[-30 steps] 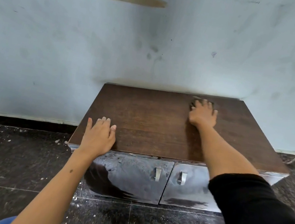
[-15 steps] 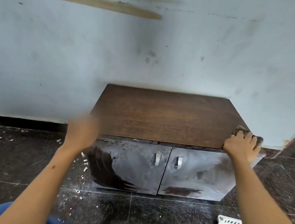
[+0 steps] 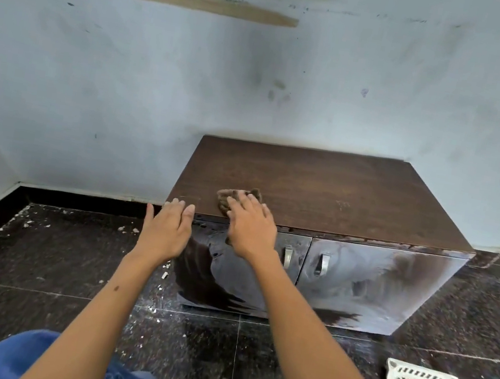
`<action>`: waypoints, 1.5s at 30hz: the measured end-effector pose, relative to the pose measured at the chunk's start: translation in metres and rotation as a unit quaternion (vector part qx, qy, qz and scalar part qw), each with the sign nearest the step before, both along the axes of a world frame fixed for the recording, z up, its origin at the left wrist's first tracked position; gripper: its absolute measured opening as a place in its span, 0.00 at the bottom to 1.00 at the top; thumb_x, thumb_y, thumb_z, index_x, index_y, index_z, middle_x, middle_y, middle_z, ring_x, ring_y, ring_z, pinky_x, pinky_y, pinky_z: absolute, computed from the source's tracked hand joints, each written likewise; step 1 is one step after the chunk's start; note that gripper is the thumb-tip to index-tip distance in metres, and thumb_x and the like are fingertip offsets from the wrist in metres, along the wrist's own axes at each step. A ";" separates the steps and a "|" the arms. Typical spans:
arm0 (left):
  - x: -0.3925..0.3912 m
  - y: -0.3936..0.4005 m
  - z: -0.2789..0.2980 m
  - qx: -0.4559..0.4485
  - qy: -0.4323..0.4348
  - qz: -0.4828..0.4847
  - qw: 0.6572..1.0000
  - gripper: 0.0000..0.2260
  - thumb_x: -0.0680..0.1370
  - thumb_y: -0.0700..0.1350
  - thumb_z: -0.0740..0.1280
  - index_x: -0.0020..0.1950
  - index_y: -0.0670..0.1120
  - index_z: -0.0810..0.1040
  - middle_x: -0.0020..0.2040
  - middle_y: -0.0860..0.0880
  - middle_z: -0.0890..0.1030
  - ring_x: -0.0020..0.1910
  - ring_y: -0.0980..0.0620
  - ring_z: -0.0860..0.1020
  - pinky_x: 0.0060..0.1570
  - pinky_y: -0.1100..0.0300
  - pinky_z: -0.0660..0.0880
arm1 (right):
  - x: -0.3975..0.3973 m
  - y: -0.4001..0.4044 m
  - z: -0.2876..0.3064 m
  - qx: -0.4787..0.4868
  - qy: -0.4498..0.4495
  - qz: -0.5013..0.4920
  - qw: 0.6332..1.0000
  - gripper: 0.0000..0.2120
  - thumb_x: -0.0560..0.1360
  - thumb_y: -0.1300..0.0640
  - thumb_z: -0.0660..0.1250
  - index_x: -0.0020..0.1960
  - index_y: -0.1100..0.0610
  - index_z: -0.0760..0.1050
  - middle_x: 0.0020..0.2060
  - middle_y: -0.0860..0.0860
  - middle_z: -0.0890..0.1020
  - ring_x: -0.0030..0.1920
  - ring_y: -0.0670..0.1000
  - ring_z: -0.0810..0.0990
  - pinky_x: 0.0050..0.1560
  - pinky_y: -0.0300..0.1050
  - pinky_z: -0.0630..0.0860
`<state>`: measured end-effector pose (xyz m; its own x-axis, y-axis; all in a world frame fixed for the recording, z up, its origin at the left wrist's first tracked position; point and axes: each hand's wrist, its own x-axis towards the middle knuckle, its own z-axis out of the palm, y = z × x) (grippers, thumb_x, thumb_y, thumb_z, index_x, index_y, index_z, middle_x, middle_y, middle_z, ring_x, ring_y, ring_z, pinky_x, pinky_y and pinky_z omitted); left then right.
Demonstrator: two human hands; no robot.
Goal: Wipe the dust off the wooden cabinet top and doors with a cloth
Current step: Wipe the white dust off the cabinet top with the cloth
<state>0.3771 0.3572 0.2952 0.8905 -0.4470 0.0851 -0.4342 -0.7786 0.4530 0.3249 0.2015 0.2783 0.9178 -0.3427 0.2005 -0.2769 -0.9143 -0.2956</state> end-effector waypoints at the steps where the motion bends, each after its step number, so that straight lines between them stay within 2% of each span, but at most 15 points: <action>1: 0.000 -0.002 0.000 0.003 -0.004 -0.002 1.000 0.22 0.83 0.51 0.46 0.68 0.40 0.68 0.74 0.42 0.64 0.75 0.46 0.57 0.72 0.48 0.40 | -0.008 -0.015 -0.001 0.003 -0.001 -0.018 1.000 0.20 0.82 0.54 0.51 0.73 0.50 0.62 0.75 0.48 0.59 0.75 0.49 0.55 0.74 0.51 0.51; 5: 0.000 -0.013 -0.001 0.016 -0.006 -0.002 1.000 0.23 0.83 0.52 0.46 0.73 0.40 0.63 0.75 0.42 0.60 0.76 0.46 0.55 0.73 0.48 0.40 | -0.064 -0.105 -0.002 -0.006 -0.002 -0.154 0.988 0.19 0.81 0.55 0.52 0.71 0.49 0.64 0.74 0.49 0.61 0.74 0.50 0.58 0.72 0.52 0.55; 9: -0.006 -0.031 -0.002 0.014 0.000 -0.021 1.000 0.24 0.83 0.52 0.46 0.74 0.40 0.61 0.76 0.42 0.59 0.76 0.46 0.54 0.73 0.48 0.40 | -0.134 -0.200 0.008 -0.012 0.001 -0.284 0.959 0.17 0.79 0.58 0.54 0.66 0.55 0.71 0.70 0.55 0.68 0.69 0.57 0.66 0.67 0.56 0.66; 13: -0.011 -0.041 -0.005 0.014 -0.007 -0.037 0.999 0.25 0.83 0.53 0.45 0.74 0.40 0.60 0.76 0.42 0.59 0.76 0.46 0.53 0.73 0.49 0.39 | -0.167 -0.251 0.023 0.016 0.044 -0.359 0.932 0.17 0.79 0.59 0.54 0.65 0.59 0.70 0.68 0.58 0.67 0.69 0.60 0.64 0.66 0.59 0.64; 16: -0.006 -0.030 -0.006 0.016 -0.011 -0.013 1.000 0.24 0.83 0.52 0.45 0.74 0.40 0.61 0.76 0.42 0.59 0.76 0.46 0.54 0.73 0.48 0.40 | -0.155 -0.241 0.025 0.020 0.049 -0.389 0.920 0.17 0.77 0.60 0.57 0.64 0.61 0.71 0.67 0.59 0.67 0.68 0.60 0.63 0.67 0.58 0.63; 19: 0.006 -0.012 -0.006 0.029 -0.024 0.014 0.999 0.24 0.83 0.52 0.45 0.73 0.40 0.62 0.75 0.42 0.61 0.76 0.47 0.55 0.73 0.47 0.41 | -0.121 -0.188 0.017 -0.024 0.005 -0.349 0.937 0.19 0.75 0.59 0.58 0.65 0.60 0.71 0.66 0.58 0.69 0.67 0.59 0.66 0.66 0.57 0.65; 23: 0.015 0.009 -0.004 0.034 -0.036 0.032 0.998 0.25 0.83 0.52 0.45 0.73 0.39 0.63 0.74 0.41 0.63 0.75 0.47 0.56 0.73 0.47 0.40 | -0.052 -0.081 0.004 -0.009 -0.040 -0.237 0.971 0.24 0.77 0.56 0.57 0.73 0.53 0.62 0.74 0.53 0.59 0.74 0.53 0.56 0.72 0.54 0.53; 26: 0.020 0.025 -0.001 0.026 -0.041 0.051 0.998 0.25 0.83 0.52 0.45 0.73 0.38 0.62 0.74 0.42 0.63 0.75 0.47 0.56 0.73 0.48 0.39 | 0.007 0.006 -0.002 -0.011 -0.030 -0.131 0.991 0.24 0.79 0.56 0.55 0.75 0.52 0.58 0.76 0.52 0.56 0.75 0.53 0.53 0.72 0.54 0.51; 29: 0.025 0.039 0.001 0.002 -0.049 0.063 0.997 0.24 0.83 0.51 0.46 0.73 0.38 0.63 0.74 0.42 0.63 0.75 0.47 0.56 0.72 0.48 0.38 | 0.058 0.079 0.000 0.000 -0.013 0.002 1.000 0.22 0.81 0.56 0.52 0.74 0.53 0.59 0.76 0.52 0.56 0.75 0.53 0.53 0.72 0.53 0.52; 31: 0.029 0.044 0.002 -0.014 -0.058 0.068 0.996 0.23 0.83 0.49 0.47 0.72 0.39 0.65 0.73 0.42 0.65 0.75 0.47 0.57 0.72 0.46 0.39 | 0.081 0.102 0.006 0.007 0.016 0.087 0.996 0.21 0.82 0.54 0.51 0.74 0.53 0.61 0.75 0.52 0.58 0.75 0.53 0.53 0.72 0.54 0.52; 33: 0.032 0.044 0.004 -0.025 -0.059 0.068 0.996 0.22 0.83 0.48 0.47 0.71 0.40 0.66 0.73 0.43 0.66 0.75 0.48 0.57 0.72 0.46 0.40 | 0.095 0.104 0.011 -0.009 0.043 0.131 0.990 0.20 0.82 0.52 0.50 0.73 0.53 0.62 0.75 0.51 0.59 0.75 0.53 0.52 0.72 0.54 0.51; 38: 0.022 0.015 0.007 -0.023 -0.042 0.049 0.998 0.22 0.83 0.50 0.47 0.72 0.40 0.65 0.73 0.42 0.65 0.74 0.47 0.58 0.72 0.47 0.42 | 0.100 0.067 0.015 0.027 0.041 0.102 0.994 0.21 0.81 0.52 0.50 0.74 0.52 0.61 0.76 0.49 0.56 0.76 0.51 0.49 0.74 0.55 0.46; 42: 0.007 -0.020 0.008 0.002 -0.029 0.017 0.999 0.24 0.82 0.52 0.46 0.73 0.41 0.63 0.75 0.43 0.62 0.75 0.49 0.56 0.73 0.48 0.41 | 0.076 -0.006 0.017 0.027 0.029 -0.018 0.999 0.23 0.78 0.52 0.58 0.73 0.52 0.62 0.76 0.49 0.57 0.76 0.51 0.51 0.74 0.58 0.48; 45: -0.004 -0.048 0.006 0.018 -0.018 -0.016 1.000 0.25 0.83 0.53 0.45 0.74 0.41 0.61 0.76 0.43 0.59 0.76 0.48 0.54 0.72 0.49 0.39 | 0.040 -0.077 0.016 0.020 0.029 -0.114 0.993 0.26 0.76 0.49 0.61 0.72 0.52 0.62 0.75 0.48 0.58 0.75 0.51 0.52 0.74 0.58 0.48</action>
